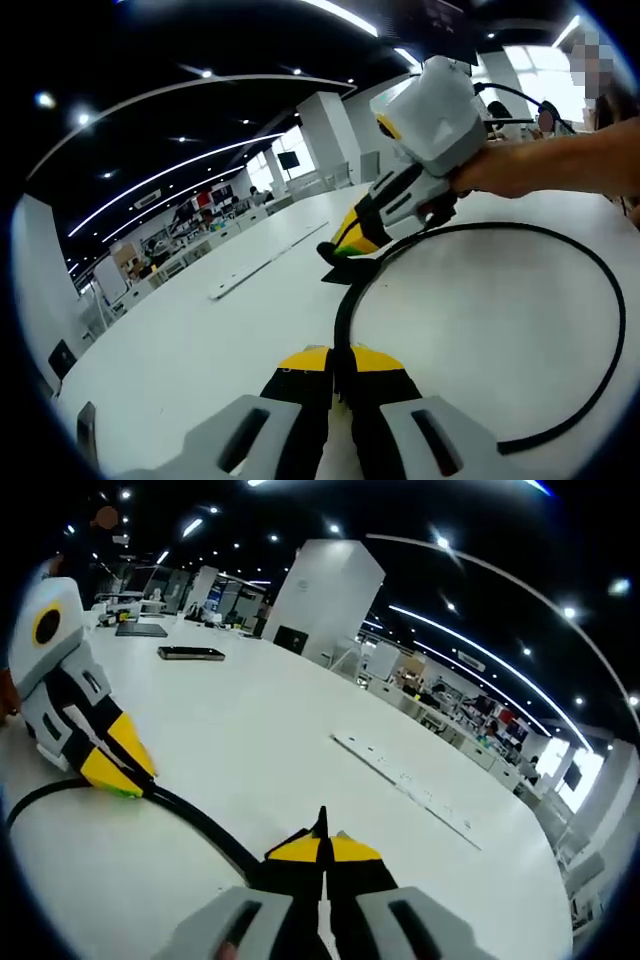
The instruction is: Find the charging cable on the desk, coil it up and secure with Velcro.
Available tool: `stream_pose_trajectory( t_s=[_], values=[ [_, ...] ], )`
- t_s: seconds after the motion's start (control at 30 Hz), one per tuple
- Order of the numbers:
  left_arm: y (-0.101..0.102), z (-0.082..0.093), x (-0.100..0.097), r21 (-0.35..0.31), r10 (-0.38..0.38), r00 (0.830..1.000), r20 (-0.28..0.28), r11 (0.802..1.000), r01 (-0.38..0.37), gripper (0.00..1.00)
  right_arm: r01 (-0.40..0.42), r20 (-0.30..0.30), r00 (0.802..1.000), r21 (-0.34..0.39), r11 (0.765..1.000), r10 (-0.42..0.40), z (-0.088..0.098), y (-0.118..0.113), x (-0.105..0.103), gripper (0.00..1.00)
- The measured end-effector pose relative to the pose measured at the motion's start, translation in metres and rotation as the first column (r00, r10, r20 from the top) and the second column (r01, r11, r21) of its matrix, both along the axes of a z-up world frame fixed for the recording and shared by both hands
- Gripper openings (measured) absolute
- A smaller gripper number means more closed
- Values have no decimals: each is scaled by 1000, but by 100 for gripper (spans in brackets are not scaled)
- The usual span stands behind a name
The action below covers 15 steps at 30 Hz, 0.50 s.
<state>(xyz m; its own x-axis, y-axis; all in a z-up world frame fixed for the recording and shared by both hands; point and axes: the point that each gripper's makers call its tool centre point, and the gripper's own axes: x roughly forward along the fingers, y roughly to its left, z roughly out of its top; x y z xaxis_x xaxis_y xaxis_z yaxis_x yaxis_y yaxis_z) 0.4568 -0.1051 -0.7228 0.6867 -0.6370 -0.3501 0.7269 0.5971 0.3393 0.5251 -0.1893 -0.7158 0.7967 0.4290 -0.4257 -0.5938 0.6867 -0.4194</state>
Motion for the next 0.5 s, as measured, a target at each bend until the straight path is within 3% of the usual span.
stream_pose_trajectory(
  t_s=[0.5],
  values=[
    [0, -1, 0, 2, 0, 1000, 3, 1000, 0, 7, -3, -11, 1000, -15, 1000, 3, -7, -2, 1, 3]
  ],
)
